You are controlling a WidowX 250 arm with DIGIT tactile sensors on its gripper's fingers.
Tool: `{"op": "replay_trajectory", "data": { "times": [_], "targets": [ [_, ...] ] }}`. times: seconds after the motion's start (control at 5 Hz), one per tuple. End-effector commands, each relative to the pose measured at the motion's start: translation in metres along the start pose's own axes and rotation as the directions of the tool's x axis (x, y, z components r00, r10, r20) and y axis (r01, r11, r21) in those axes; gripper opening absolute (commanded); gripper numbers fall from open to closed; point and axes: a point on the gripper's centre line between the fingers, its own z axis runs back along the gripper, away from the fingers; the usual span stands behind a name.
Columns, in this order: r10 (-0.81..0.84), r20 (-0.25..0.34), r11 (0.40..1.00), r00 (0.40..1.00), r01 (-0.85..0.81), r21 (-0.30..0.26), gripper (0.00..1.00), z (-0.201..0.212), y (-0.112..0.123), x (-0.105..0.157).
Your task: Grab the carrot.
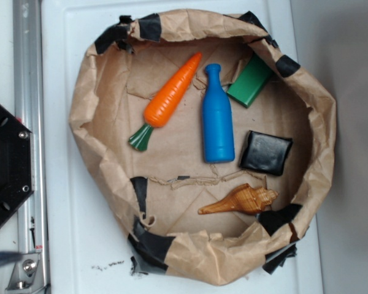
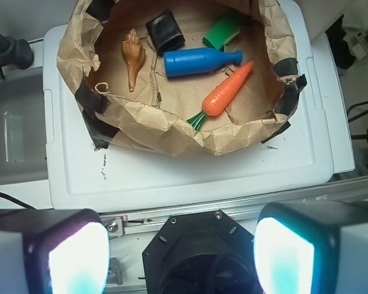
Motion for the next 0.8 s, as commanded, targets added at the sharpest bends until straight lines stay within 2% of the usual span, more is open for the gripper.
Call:
{"op": "replay_trajectory", "data": {
  "times": [0.0,0.2,0.4,0.6],
  "targets": [
    [0.000,0.000,1.000,1.000,0.000,0.000,1.00,0.000,0.000,0.000],
    [0.102,-0.003,0.990,0.995,-0.101,0.100,1.00,-0.046,0.023,0.046],
    [0.260,0.083,0.959,0.962,-0.268,0.095,1.00,-0.079,0.033,0.074],
    [0.356,0.058,0.919,0.933,-0.361,0.160,1.00,-0.132,0.036,0.091]
  ]
}}
